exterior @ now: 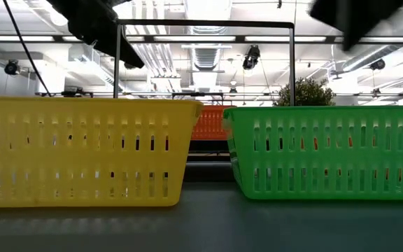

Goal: Stack baskets on shelf by color
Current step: Put the right yellow bin on the shelf

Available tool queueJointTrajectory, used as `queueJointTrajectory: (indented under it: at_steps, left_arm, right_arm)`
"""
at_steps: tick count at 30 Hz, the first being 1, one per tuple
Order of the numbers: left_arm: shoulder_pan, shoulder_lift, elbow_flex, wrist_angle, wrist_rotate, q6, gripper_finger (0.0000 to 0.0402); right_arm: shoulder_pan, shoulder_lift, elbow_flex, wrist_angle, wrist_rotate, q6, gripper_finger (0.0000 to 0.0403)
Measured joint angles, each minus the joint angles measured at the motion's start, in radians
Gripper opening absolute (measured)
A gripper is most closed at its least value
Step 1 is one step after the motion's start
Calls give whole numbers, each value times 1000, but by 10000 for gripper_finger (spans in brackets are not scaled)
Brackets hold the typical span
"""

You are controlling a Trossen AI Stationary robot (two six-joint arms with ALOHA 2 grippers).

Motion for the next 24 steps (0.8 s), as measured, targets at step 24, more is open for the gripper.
queueJointTrajectory:
  at_steps: [24]
  left_arm:
    - [-148, 1, -2, 0, -2, -54, 6]
  right_arm:
    - [-18, 257, 239, 308, 209, -435, 130]
